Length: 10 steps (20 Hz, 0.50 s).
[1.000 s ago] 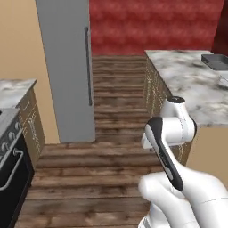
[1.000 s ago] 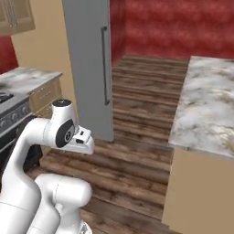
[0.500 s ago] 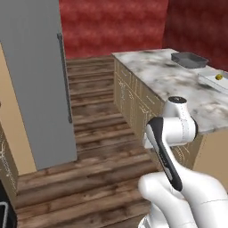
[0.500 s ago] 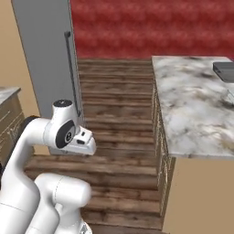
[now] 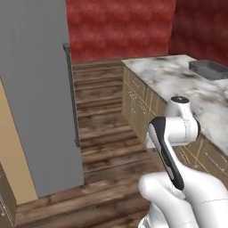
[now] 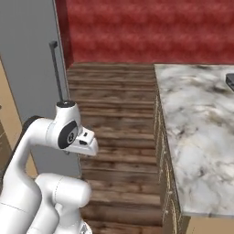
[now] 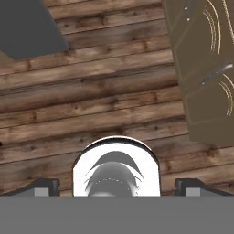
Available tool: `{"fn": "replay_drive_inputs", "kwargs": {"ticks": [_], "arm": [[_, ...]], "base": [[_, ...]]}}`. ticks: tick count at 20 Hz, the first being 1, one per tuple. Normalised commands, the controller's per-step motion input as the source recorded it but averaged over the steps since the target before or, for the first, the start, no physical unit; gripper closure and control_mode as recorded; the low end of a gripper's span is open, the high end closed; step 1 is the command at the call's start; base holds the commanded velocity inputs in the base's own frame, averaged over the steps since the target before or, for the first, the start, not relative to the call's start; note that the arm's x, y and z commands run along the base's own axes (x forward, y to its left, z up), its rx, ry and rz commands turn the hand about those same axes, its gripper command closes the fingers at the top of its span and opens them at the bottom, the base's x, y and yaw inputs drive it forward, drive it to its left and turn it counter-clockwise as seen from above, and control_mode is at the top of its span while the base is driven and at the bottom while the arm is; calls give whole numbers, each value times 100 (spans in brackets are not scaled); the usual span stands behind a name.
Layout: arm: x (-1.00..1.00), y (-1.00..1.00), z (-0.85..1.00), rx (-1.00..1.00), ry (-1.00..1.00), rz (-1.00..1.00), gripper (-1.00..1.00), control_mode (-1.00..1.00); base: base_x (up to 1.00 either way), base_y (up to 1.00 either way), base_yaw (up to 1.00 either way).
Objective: Place the cold items (lemon and mango) from the fridge in one tupperware on the dining counter. Place the warm items (kebab skewer and hot dog) in the stove area in another tupperware.
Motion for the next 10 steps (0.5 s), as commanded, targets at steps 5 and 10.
{"fn": "replay_drive_inputs", "kwargs": {"ticks": [5,10], "arm": [[0,0,0,0,0,0,-100,100],[0,0,0,0,0,0,-100,100]], "base": [[100,-5,10],[88,-46,11]]}}
